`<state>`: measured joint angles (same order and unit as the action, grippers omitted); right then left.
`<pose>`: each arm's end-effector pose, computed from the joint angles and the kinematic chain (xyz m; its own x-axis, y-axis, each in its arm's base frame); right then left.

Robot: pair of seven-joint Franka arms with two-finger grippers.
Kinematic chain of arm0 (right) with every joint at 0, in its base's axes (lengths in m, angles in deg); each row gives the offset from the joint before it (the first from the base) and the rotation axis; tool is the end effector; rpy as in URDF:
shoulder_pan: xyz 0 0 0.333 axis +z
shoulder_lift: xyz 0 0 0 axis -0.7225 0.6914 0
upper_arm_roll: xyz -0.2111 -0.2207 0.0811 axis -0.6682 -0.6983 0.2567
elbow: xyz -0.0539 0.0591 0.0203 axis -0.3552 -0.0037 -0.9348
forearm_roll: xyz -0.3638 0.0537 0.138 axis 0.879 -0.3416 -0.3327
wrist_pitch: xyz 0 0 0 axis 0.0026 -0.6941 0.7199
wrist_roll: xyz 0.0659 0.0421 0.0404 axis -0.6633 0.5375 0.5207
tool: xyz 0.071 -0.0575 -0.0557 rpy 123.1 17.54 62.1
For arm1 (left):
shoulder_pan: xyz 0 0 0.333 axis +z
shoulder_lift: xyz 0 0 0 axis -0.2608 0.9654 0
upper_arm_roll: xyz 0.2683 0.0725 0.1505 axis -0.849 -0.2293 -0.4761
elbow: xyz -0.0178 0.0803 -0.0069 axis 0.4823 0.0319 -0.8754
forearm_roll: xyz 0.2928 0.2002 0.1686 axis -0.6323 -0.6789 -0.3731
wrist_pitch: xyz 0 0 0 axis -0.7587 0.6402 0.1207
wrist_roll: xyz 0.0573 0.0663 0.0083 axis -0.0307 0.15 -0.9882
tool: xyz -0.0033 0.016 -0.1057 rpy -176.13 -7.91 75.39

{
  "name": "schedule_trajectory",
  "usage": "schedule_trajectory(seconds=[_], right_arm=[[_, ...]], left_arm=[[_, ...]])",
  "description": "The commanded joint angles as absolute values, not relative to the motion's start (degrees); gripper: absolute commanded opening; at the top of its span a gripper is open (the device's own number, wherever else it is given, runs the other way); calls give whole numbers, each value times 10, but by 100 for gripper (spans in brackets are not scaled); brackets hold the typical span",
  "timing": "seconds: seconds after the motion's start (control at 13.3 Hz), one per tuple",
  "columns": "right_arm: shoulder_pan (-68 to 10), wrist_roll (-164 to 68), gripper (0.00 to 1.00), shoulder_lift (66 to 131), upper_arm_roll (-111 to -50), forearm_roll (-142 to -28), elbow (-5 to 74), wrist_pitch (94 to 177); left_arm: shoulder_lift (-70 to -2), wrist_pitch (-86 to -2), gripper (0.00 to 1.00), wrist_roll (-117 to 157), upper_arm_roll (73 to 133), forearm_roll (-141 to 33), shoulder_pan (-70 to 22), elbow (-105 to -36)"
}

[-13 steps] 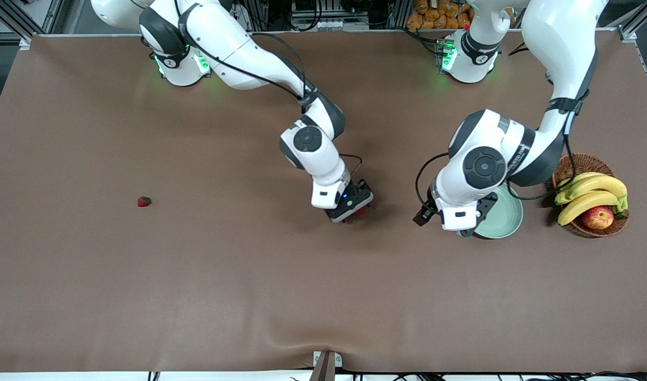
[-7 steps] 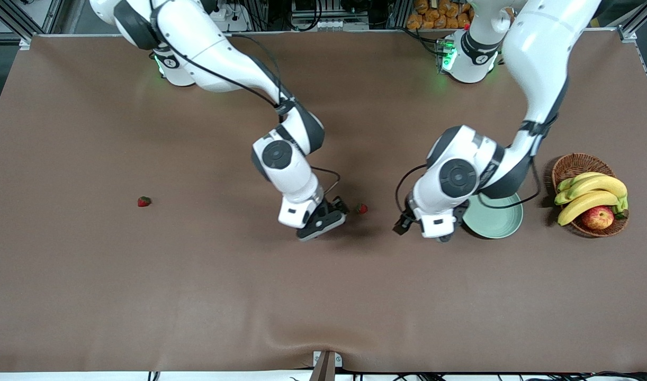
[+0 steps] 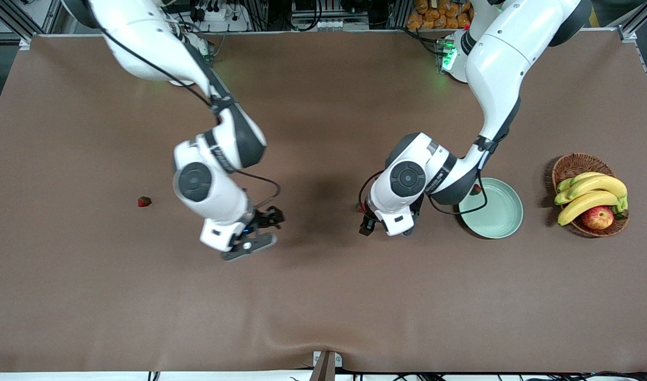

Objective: Collect all strawberries into plate

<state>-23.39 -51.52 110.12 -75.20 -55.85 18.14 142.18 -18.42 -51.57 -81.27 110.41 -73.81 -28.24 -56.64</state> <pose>0.6650 0.2878 0.3421 0.9345 0.3462 0.0829 0.3543 -0.9271 -0.1223 0.5894 -0.3979 0.2536 0.3600 0.9217 -0.1447 0.9282 -0.3695 -0.0443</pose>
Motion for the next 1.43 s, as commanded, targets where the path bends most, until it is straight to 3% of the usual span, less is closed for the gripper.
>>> schedule_trajectory(seconds=[0.0, 0.53, 0.9, 1.13, 1.2, 1.35], right_arm=[[-302, -449, 100, 1036, -740, -561, 274, 1424], [-478, -279, 100, 988, -740, -562, 413, 1431], [-543, -241, 100, 964, -741, -561, 504, 1462], [-547, -253, 100, 966, -741, -561, 587, 1576], [-547, -268, 100, 967, -741, -561, 605, 1603], [-547, -314, 100, 967, -742, -561, 612, 1602]], left_arm=[[-162, -525, 100, -843, 1092, -733, -301, -551], [-142, -529, 100, -863, 1056, -756, -340, -561], [-135, -530, 97, -864, 1056, -759, -342, -565], [-131, -530, 78, -864, 1056, -758, -345, -565], [-131, -530, 65, -864, 1056, -758, -345, -564], [-131, -541, 16, -857, 1056, -761, -345, -563]])
